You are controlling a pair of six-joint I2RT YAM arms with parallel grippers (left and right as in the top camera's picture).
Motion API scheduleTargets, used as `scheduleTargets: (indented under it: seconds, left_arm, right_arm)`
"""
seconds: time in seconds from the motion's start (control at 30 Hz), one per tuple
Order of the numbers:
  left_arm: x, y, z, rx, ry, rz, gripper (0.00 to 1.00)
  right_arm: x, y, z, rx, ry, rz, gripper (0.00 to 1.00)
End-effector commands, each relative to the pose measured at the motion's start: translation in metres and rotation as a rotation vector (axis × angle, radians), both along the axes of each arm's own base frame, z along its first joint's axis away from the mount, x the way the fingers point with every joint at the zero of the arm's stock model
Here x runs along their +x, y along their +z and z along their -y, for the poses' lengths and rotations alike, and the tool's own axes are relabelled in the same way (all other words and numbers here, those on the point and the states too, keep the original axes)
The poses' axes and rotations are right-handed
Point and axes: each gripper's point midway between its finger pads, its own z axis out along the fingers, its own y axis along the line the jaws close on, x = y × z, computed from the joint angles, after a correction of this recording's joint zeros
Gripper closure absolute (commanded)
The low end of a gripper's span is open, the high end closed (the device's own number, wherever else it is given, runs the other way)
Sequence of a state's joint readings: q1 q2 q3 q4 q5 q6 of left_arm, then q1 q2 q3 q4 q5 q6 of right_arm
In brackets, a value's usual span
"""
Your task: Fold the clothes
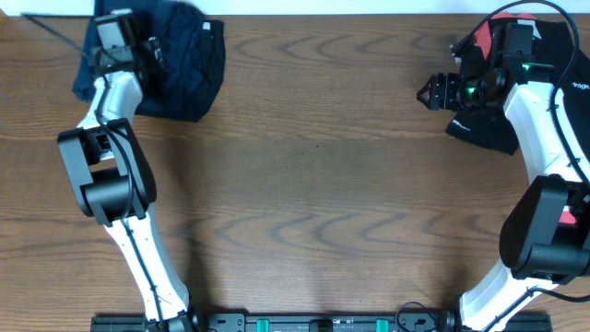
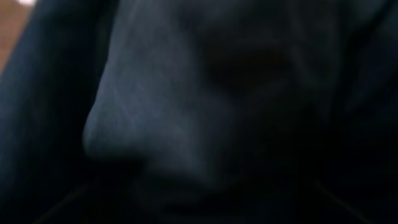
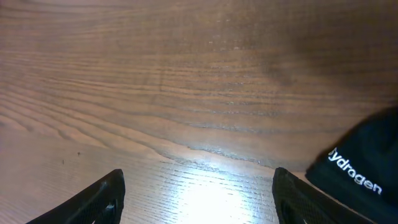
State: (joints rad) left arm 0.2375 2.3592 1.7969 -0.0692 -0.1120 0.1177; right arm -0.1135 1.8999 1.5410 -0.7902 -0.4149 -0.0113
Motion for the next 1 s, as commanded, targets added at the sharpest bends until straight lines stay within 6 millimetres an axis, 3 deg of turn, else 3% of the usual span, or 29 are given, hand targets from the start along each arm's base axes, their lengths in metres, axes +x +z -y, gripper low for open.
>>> scheduleTargets:
  seconds: [0.0,0.07,0.17,0.3,0.47,0.57,0.63,0.73,0.97]
  left_arm:
    - [-0.019,-0.046,-0.017,-0.007,0.075,-0.107,0.02]
    - [-0.019,-0.048,-0.013,-0.013,0.067,-0.117,0.02]
    - [-0.01,-0.033,0.002,-0.034,0.02,-0.078,0.02]
    - [0.004,0.015,0.032,-0.065,-0.067,0.011,0.02]
    - [0.013,0.097,0.073,-0.056,-0.158,0.148,0.02]
    - [0.017,0.12,0.091,-0.043,-0.191,0.199,0.02]
    - [0.02,0.121,0.097,-0.04,-0.204,0.21,0.02]
    - [0.022,0.106,0.1,-0.046,-0.208,0.187,0.02]
    - [0.03,0.036,0.113,-0.118,-0.27,0.101,0.02]
  right_arm:
    - [0.0,0.002,-0.006,0.005,0.025,0.01,0.26]
    - [0.0,0.001,-0.006,0.005,0.025,0.008,0.26]
    - [0.0,0.001,-0.006,0.005,0.025,0.008,0.26]
    - [0.0,0.001,-0.006,0.005,0.025,0.008,0.26]
    - [0.0,0.001,-0.006,0.005,0.025,0.008,0.26]
    - [0.001,0.002,-0.006,0.005,0.025,0.012,0.26]
    - [0.001,0.002,-0.006,0.005,0.025,0.012,0.26]
    - [0.0,0.002,-0.006,0.004,0.025,0.011,0.26]
    - [0.002,0.003,-0.006,0.003,0.025,0.02,0.26]
